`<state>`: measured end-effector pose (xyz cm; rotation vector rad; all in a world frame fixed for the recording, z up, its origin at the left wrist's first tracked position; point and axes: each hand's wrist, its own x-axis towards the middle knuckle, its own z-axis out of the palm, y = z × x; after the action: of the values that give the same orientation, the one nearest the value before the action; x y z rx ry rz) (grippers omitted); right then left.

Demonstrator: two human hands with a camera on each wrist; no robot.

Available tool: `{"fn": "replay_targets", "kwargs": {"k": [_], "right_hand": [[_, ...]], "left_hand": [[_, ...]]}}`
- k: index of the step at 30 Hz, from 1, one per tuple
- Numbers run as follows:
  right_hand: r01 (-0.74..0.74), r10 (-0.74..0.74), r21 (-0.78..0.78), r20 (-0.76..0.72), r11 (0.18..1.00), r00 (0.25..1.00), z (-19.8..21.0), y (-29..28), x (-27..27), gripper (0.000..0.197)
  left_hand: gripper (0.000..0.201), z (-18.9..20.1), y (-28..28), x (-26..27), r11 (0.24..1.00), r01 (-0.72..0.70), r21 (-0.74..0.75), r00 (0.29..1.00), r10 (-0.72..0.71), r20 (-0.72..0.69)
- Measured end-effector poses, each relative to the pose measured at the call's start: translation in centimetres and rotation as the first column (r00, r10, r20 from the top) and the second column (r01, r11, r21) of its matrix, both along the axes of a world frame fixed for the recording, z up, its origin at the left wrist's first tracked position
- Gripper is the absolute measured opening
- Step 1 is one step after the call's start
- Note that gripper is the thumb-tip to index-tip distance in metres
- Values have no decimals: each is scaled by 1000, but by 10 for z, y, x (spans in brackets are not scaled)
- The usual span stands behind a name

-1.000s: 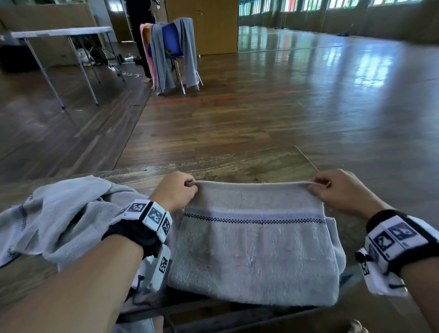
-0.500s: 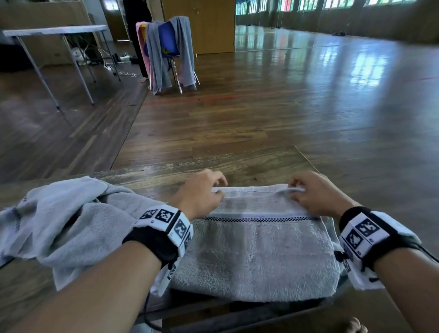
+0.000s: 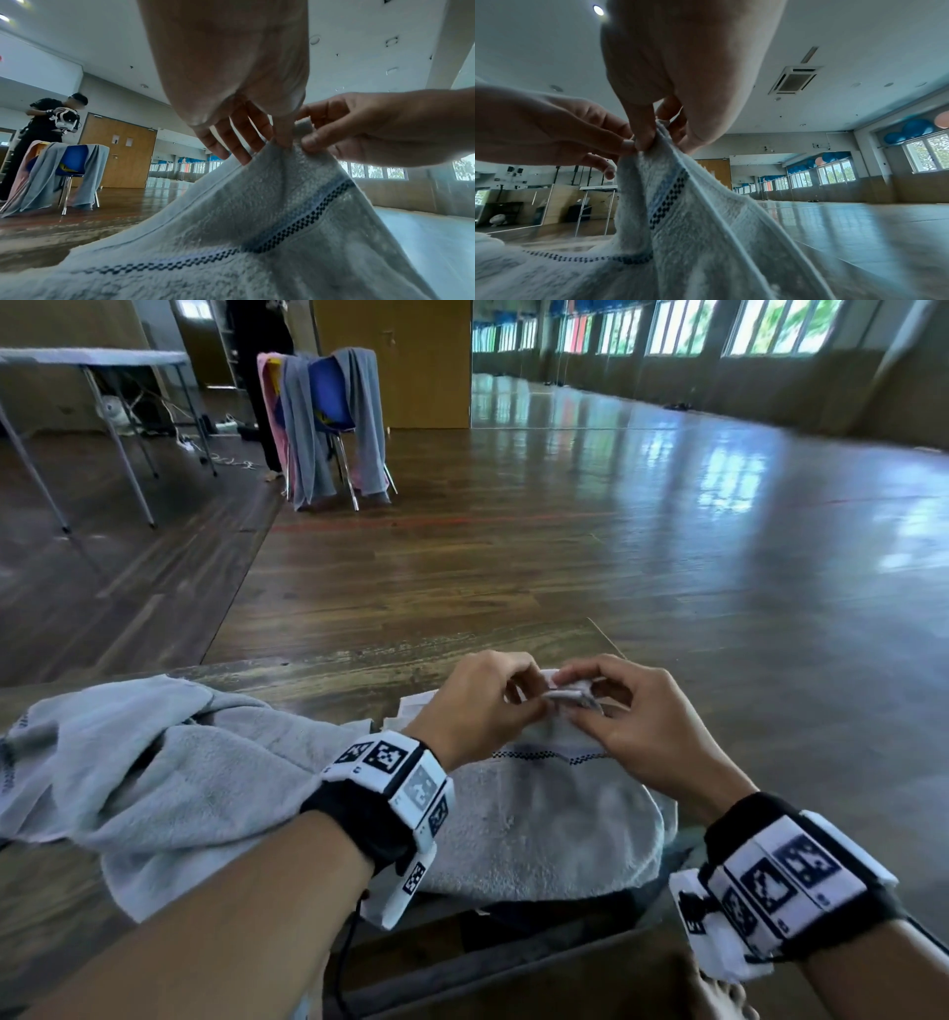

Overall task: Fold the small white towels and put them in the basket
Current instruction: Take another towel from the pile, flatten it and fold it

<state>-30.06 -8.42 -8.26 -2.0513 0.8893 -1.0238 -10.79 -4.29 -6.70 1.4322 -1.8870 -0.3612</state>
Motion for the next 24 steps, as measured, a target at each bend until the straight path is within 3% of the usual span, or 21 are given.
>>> {"fn": "replay_targets", "kwargs": {"k": [3, 7, 13, 20, 24], "right_hand": [[19, -25, 87, 63, 996, 998, -2, 7, -15, 28], [181, -183, 76, 29, 981, 983, -5, 1, -35, 34], [182, -187, 77, 59, 980, 981, -5, 1, -29, 36], [307, -309, 48, 36, 950, 950, -6, -7, -20, 15], [305, -316, 122, 80, 944, 945, -6, -12, -20, 7]], "left_hand": [[20, 5, 4, -7, 984, 39, 176, 997, -27, -71], [17, 7, 6, -13, 929, 113, 353, 993, -93, -74], [10, 4, 8, -20, 971, 123, 206, 985, -93, -147], [18, -3, -4, -29, 991, 45, 129, 972, -13, -234], [10, -3, -13, -36, 994, -1, 107, 958, 32, -285]]}}
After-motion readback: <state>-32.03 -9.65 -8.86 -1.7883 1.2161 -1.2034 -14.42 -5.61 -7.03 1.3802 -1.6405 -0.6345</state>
